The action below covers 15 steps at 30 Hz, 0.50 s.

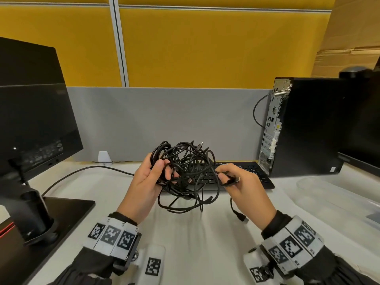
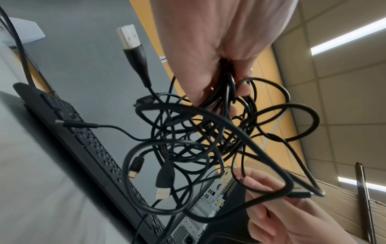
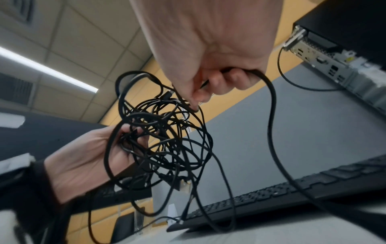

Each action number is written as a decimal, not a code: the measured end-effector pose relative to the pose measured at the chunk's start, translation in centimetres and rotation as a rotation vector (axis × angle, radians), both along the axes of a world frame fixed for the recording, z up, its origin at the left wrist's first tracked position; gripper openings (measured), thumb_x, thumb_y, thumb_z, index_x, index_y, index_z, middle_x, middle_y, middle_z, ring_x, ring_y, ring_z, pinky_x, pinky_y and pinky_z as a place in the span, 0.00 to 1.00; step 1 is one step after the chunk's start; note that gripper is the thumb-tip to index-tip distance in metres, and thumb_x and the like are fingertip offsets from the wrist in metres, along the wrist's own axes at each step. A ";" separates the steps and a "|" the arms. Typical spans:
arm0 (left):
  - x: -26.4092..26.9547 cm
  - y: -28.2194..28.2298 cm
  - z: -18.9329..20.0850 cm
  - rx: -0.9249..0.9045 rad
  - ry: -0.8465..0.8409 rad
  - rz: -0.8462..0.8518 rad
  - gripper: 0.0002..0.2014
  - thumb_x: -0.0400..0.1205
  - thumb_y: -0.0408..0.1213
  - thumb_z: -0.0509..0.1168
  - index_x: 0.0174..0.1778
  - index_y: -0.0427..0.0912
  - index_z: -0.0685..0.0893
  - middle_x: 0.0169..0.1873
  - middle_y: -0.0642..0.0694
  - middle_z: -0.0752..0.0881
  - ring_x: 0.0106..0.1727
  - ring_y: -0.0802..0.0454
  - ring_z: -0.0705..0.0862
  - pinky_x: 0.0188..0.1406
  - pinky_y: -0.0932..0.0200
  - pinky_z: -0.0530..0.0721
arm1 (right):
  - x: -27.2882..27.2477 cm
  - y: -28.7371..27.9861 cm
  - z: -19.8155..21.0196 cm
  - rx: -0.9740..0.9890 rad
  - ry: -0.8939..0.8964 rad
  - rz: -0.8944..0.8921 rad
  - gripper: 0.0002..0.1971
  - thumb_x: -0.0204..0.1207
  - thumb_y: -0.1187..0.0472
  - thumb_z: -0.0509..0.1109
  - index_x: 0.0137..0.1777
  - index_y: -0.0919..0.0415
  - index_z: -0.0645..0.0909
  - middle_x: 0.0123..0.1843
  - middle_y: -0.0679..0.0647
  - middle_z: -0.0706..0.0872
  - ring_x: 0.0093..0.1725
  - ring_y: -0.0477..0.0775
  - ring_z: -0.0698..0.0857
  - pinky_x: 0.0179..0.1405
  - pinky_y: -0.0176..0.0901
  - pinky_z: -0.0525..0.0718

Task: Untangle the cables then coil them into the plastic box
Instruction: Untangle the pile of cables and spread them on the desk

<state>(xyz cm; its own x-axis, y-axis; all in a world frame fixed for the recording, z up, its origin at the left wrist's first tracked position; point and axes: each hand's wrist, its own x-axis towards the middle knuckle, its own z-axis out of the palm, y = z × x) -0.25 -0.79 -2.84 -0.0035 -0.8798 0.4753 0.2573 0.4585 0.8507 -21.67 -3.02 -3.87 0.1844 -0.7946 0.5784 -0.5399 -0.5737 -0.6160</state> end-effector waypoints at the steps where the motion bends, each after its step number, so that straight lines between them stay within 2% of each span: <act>1: -0.1 0.1 0.1 0.008 0.010 0.004 0.10 0.80 0.42 0.53 0.48 0.40 0.74 0.26 0.51 0.74 0.33 0.56 0.79 0.45 0.55 0.80 | 0.2 0.1 0.2 0.007 -0.040 0.021 0.14 0.79 0.66 0.66 0.45 0.42 0.81 0.37 0.37 0.84 0.39 0.39 0.82 0.41 0.27 0.77; 3: -0.3 0.2 0.4 0.027 0.019 0.019 0.10 0.80 0.42 0.53 0.47 0.41 0.75 0.24 0.53 0.71 0.29 0.59 0.75 0.42 0.60 0.80 | 0.5 0.4 0.7 -0.035 -0.091 0.031 0.15 0.78 0.65 0.68 0.46 0.39 0.82 0.40 0.36 0.86 0.43 0.37 0.84 0.45 0.27 0.79; 5: -0.4 0.3 0.6 0.032 0.018 0.046 0.09 0.80 0.44 0.54 0.46 0.43 0.75 0.23 0.55 0.68 0.26 0.61 0.71 0.35 0.65 0.79 | 0.6 0.6 1.1 -0.132 -0.079 -0.006 0.08 0.77 0.60 0.70 0.49 0.45 0.87 0.42 0.39 0.87 0.45 0.40 0.85 0.47 0.31 0.80; 7: -0.5 0.3 0.7 0.019 -0.009 0.083 0.10 0.82 0.47 0.57 0.45 0.44 0.76 0.22 0.56 0.67 0.25 0.62 0.68 0.31 0.68 0.76 | 0.5 0.6 1.6 -0.212 -0.026 -0.045 0.05 0.77 0.57 0.71 0.48 0.49 0.88 0.37 0.40 0.84 0.40 0.41 0.83 0.45 0.38 0.80; 10: -0.6 0.4 0.8 -0.043 -0.073 0.111 0.09 0.83 0.48 0.56 0.44 0.53 0.80 0.27 0.52 0.68 0.25 0.62 0.67 0.32 0.71 0.75 | 0.5 0.9 2.3 -0.308 0.054 -0.087 0.04 0.78 0.56 0.69 0.45 0.51 0.85 0.35 0.41 0.81 0.37 0.42 0.81 0.42 0.52 0.81; 12: -0.8 0.6 0.7 -0.087 -0.104 0.108 0.11 0.84 0.46 0.55 0.41 0.58 0.82 0.33 0.49 0.71 0.25 0.63 0.69 0.34 0.71 0.74 | 1.0 1.4 2.6 -0.344 0.078 -0.090 0.06 0.79 0.54 0.66 0.41 0.51 0.81 0.35 0.40 0.81 0.35 0.42 0.81 0.37 0.51 0.82; 13: -0.9 0.7 0.9 -0.089 -0.110 0.109 0.10 0.84 0.45 0.54 0.43 0.56 0.81 0.33 0.50 0.74 0.25 0.64 0.71 0.35 0.71 0.75 | 1.2 1.6 2.7 -0.328 0.076 -0.080 0.08 0.79 0.53 0.64 0.39 0.52 0.79 0.33 0.40 0.81 0.34 0.42 0.81 0.35 0.50 0.82; 15: -1.0 1.0 1.1 -0.099 -0.133 0.111 0.08 0.82 0.45 0.55 0.46 0.49 0.78 0.30 0.61 0.80 0.27 0.66 0.75 0.36 0.70 0.77 | 1.6 1.8 2.8 -0.267 0.057 -0.051 0.08 0.77 0.54 0.65 0.37 0.53 0.78 0.30 0.43 0.83 0.32 0.47 0.83 0.33 0.53 0.83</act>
<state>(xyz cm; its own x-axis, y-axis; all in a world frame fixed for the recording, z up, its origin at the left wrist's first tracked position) -1.29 0.19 -1.75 0.0224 -0.8272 0.5614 0.0893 0.5610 0.8230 -20.11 -1.25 -1.11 0.1863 -0.6244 0.7586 -0.6015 -0.6829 -0.4145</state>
